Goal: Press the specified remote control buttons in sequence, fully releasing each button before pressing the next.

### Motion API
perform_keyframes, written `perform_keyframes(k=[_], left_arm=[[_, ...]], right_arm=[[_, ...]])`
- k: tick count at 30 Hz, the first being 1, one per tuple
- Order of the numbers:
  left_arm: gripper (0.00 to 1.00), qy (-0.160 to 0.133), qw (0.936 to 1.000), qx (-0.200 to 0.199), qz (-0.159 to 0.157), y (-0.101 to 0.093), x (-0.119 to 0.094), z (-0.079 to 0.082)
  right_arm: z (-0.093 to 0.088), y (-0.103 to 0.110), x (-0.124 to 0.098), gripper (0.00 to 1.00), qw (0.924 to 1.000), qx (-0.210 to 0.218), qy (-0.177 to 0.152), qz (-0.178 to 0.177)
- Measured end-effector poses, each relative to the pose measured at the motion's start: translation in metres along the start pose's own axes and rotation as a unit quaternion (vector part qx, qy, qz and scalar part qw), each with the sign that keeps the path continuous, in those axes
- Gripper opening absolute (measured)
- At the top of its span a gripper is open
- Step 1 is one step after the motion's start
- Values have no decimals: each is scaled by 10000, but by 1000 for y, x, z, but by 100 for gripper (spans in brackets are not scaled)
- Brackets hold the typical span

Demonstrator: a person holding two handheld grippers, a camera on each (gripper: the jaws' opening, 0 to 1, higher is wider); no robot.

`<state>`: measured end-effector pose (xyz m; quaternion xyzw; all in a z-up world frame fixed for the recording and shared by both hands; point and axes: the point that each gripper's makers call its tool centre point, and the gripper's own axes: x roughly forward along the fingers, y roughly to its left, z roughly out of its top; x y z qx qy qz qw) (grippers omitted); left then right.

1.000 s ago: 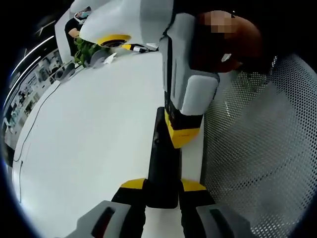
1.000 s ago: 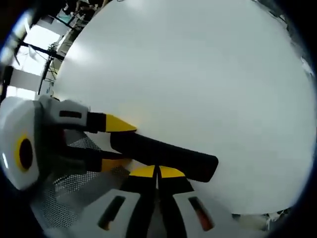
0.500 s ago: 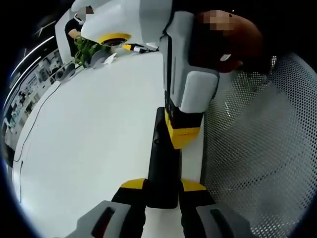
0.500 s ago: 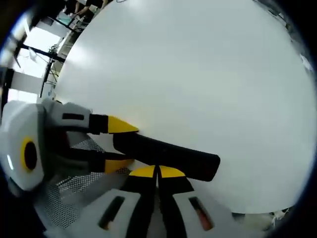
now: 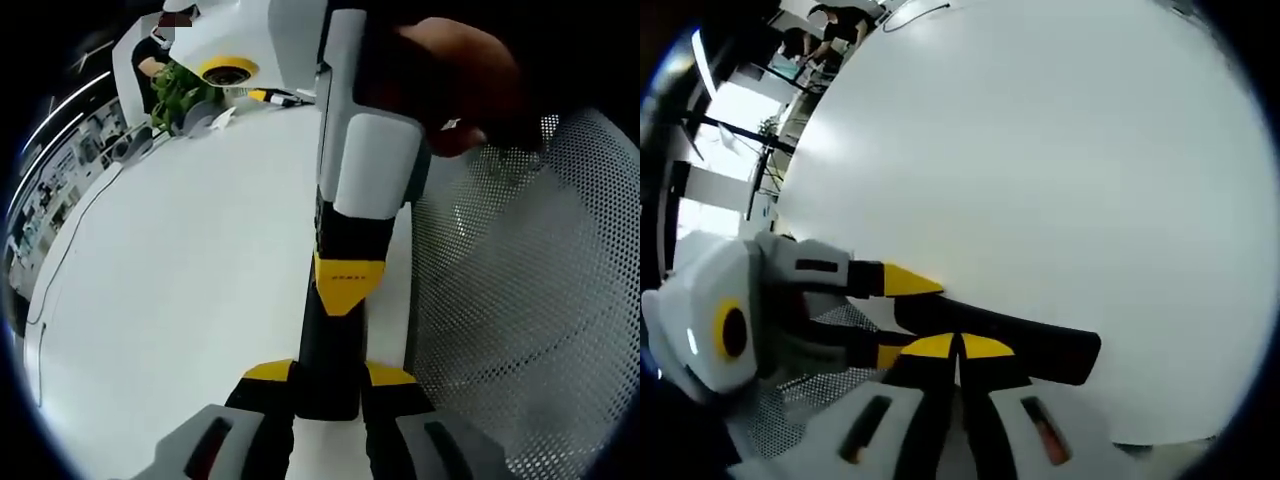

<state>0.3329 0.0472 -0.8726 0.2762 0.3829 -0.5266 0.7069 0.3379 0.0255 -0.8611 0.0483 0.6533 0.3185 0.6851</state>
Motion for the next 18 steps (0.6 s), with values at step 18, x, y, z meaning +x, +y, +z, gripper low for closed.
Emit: perform_keyframes(k=[18], left_arm=[[25,-26,10000,-16,-4,0,0,0]], right_arm=[[0,-4,4,0,10000,28,42,-77]])
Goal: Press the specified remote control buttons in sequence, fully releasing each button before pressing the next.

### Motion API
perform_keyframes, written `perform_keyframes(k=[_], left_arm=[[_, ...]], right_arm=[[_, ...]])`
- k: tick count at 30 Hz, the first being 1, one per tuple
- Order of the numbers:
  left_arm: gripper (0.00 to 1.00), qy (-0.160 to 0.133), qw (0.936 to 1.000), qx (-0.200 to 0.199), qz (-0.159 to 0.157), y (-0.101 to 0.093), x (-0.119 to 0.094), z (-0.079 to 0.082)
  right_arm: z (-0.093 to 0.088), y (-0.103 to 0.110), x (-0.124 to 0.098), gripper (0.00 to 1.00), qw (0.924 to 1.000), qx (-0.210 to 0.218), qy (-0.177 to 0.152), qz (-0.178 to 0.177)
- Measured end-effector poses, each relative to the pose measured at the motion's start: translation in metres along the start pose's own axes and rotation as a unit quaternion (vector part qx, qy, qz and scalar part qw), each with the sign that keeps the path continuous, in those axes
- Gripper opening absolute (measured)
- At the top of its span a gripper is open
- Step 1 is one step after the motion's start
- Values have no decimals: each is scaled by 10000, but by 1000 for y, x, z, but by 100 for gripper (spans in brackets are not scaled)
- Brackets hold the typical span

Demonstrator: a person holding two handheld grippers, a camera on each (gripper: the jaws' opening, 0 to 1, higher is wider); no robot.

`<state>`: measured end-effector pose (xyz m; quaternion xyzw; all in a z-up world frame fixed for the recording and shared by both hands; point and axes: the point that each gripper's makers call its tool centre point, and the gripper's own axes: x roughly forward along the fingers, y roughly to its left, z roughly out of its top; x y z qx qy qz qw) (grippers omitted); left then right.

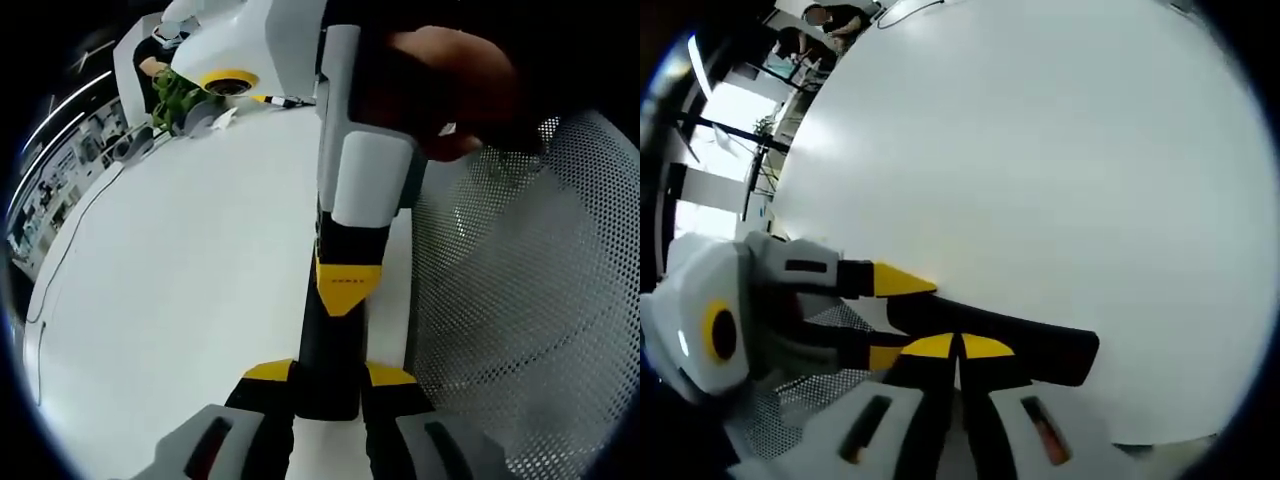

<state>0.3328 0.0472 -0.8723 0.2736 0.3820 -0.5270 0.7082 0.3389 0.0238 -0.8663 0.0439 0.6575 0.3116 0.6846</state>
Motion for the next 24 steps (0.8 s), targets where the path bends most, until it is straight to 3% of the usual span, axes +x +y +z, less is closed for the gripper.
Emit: perform_keyframes(k=[4,7,10,19,24], left_arm=[[25,-2,10000,4,3,0,0,0],[25,1,10000,-1,4,1,0,0],[25,5,10000,-1,6,1,0,0],[25,19,10000,12,3,1,1,0],[25,21,10000,19,3,0,0,0]], right_arm=[[1,0,0,0,10000,-51,-33,-71],[2,-2,0,0,9995,311,-70,68],[2,-4,0,0,9991,374,-93,157],[4,1,0,0,9998,117,-135,75],[5,6,1,0,9997,86,-141,196]])
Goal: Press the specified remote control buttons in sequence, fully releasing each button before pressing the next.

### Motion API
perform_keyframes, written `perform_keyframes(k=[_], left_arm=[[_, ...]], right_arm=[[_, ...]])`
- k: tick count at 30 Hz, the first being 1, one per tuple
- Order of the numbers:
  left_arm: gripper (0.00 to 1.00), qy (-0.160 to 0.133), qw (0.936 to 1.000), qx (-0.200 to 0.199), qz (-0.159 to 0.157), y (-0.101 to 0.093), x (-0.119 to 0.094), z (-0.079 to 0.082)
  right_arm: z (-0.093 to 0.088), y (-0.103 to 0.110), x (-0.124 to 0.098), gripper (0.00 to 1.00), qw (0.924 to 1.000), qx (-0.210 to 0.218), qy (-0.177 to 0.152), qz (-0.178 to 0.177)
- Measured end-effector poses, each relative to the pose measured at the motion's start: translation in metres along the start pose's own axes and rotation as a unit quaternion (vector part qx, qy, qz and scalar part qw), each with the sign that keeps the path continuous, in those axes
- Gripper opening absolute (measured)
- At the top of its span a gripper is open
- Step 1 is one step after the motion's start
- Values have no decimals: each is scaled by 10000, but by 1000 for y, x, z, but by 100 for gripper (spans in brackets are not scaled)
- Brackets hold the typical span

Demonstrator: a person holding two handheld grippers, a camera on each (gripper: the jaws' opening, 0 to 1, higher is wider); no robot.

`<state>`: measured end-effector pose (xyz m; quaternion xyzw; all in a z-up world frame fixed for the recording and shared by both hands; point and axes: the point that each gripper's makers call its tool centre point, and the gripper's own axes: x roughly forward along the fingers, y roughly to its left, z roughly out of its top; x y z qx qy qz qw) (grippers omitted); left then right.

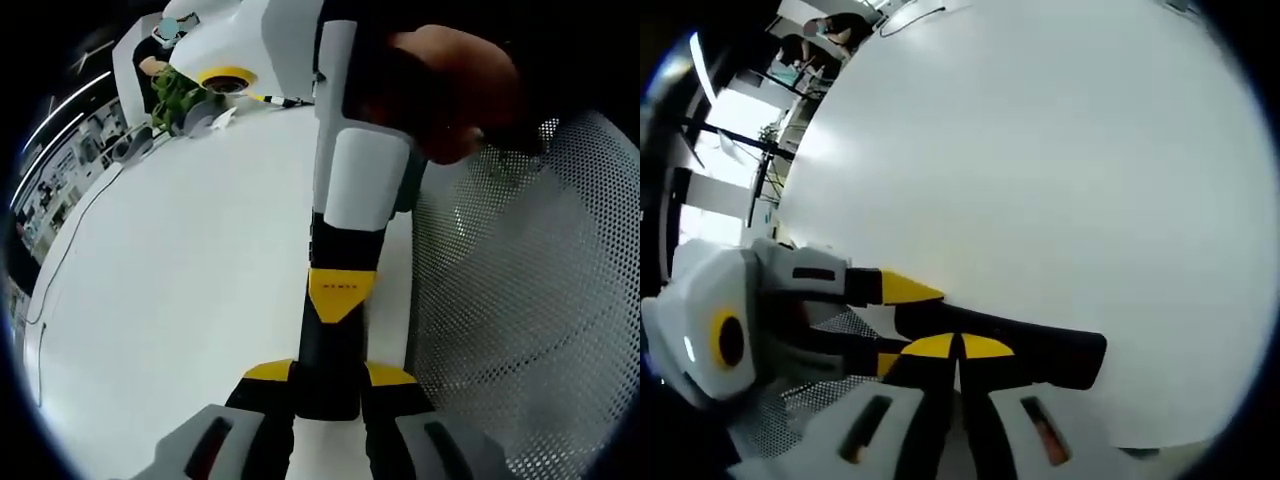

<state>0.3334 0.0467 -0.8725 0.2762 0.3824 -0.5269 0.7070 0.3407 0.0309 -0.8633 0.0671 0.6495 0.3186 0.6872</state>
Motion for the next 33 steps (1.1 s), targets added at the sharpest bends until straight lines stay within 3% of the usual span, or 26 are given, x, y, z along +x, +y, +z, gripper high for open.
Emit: perform_keyframes(k=[7,19,33], left_arm=[[25,2,10000,10,-2,0,0,0],[25,-1,10000,4,-3,0,0,0],[25,53,10000,48,37,0,0,0]], right_arm=[[-1,2,2,0,9999,77,20,107],[-1,2,5,0,9997,-201,-1,-136],[-1,1,3,0,9997,-152,-30,-171]])
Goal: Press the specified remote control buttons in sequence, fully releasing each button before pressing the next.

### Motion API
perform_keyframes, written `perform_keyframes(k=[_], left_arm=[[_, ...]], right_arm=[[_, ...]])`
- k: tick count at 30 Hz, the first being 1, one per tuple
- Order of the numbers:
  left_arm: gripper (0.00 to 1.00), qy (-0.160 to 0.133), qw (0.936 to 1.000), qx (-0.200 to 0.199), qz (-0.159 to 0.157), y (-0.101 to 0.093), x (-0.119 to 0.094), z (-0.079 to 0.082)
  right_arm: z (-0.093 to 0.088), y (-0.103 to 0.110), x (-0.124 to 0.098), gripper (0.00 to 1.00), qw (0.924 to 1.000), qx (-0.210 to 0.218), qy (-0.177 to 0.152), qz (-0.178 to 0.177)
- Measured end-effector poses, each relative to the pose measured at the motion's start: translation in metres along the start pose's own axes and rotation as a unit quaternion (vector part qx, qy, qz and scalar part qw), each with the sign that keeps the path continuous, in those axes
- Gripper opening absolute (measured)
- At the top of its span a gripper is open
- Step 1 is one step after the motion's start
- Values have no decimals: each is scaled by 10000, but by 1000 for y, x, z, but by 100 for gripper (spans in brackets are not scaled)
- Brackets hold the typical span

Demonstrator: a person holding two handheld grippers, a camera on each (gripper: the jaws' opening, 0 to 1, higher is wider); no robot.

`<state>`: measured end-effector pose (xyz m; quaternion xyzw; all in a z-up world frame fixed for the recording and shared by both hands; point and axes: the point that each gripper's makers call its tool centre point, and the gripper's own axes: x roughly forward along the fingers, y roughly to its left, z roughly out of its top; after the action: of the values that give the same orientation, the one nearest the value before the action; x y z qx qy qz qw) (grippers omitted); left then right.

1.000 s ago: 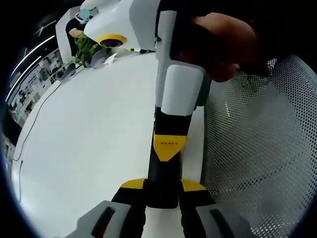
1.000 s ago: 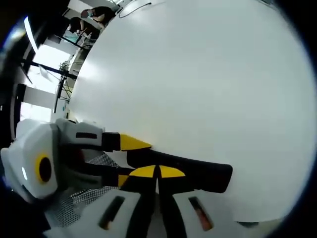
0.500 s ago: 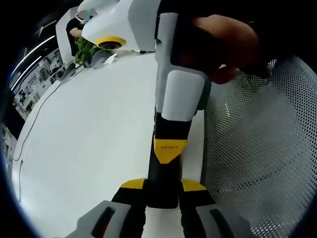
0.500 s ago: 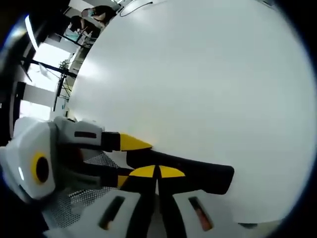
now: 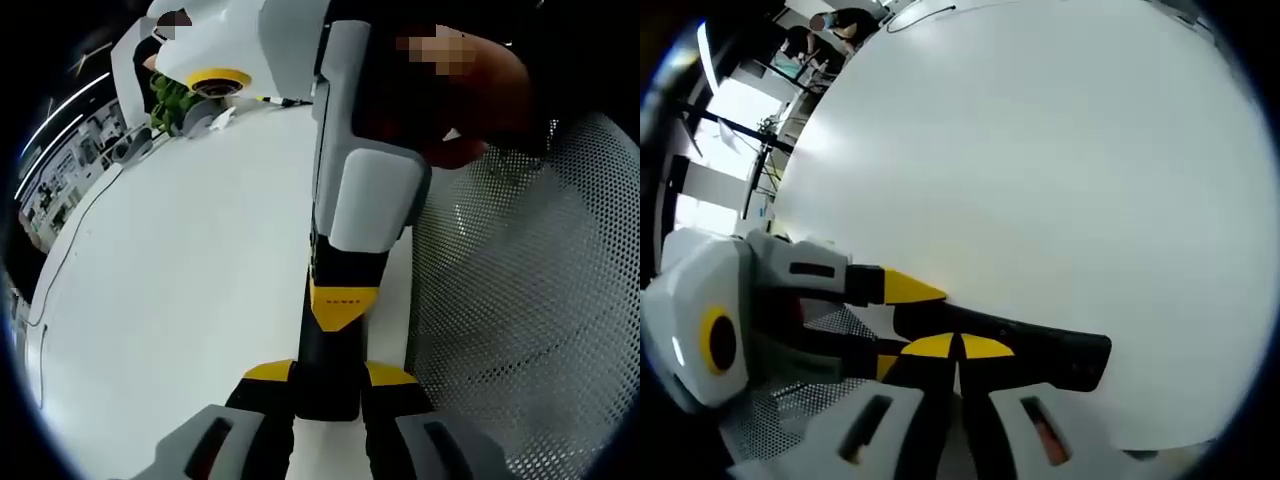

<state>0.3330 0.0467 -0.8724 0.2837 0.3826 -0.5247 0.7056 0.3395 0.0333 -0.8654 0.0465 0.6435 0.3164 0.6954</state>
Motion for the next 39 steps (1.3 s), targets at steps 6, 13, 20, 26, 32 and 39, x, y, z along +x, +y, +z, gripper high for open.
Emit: perform_keyframes(k=[6,13,20,26,32,39], left_arm=[[25,34,10000,-34,24,-1,0,0],[25,61,9999,-88,43,0,0,0],[25,76,9999,-92,39,0,0,0],[25,74,10000,-48,29,0,0,0],[25,74,9999,-103,57,0,0,0],[25,91,9998,-129,84,1,0,0]], right_arm=[[-2,0,-2,0,9999,75,62,52],[18,-3,-23,0,9975,397,-562,178],[62,2,-75,0,9808,-15,-1949,-6],[88,14,-140,0,9489,-278,-3138,180],[82,3,-189,0,9236,-605,-3782,-148],[74,1,-255,3,8647,-1181,-4809,-834]])
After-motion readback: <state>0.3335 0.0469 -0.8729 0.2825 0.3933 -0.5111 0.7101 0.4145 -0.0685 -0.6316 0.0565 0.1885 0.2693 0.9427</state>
